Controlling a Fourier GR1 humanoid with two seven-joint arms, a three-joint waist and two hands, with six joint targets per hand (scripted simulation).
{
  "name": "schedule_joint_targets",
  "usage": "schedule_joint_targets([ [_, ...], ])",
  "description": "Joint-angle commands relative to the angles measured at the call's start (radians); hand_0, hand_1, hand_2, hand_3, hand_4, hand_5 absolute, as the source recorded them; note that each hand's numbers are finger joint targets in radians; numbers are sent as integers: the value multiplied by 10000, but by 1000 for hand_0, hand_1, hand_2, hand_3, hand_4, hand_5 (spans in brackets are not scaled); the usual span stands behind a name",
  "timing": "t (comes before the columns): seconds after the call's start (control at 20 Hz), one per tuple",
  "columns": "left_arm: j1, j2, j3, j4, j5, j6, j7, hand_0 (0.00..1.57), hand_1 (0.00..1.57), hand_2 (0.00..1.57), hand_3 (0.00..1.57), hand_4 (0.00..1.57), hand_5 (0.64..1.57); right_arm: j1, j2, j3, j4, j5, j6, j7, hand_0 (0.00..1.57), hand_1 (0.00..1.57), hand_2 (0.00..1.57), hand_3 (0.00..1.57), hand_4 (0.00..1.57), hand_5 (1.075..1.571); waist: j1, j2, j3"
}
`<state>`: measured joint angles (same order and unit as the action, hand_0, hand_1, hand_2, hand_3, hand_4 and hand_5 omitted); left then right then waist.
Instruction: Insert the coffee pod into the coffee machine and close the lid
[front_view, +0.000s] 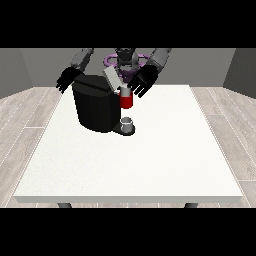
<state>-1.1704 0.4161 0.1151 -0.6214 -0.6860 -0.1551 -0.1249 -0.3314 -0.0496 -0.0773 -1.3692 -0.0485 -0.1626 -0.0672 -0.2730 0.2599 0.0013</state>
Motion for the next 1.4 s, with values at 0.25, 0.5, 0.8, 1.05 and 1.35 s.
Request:
schedule_joint_targets([
  [0.25,152,302,37,146,-220,213,-432,1064,1064,1117,952,360,1571,193,64,296,-314,144,-9,198,0,0,0,0,465,1571,-175,-3,-14],
  [0.5,127,372,-559,125,-752,-197,-587,0,0,378,112,0,1571,-274,-119,49,-87,22,-2,437,0,0,0,0,435,1571,-55,168,-12],
  [0.8,-52,764,-417,202,-890,-244,-529,0,0,0,0,0,1571,4,18,216,-203,-46,173,178,0,0,0,0,344,1571,-363,270,-11],
  [1.05,559,384,-475,80,-750,-636,-739,0,0,0,0,0,1571,743,176,388,33,377,-134,-407,0,0,0,0,416,1571,174,-543,-12],
  [1.35,673,-58,-456,-200,-799,-511,-181,0,0,0,0,0,1571,1060,256,115,437,-41,73,-653,0,0,0,0,383,1571,356,-987,-10],
])
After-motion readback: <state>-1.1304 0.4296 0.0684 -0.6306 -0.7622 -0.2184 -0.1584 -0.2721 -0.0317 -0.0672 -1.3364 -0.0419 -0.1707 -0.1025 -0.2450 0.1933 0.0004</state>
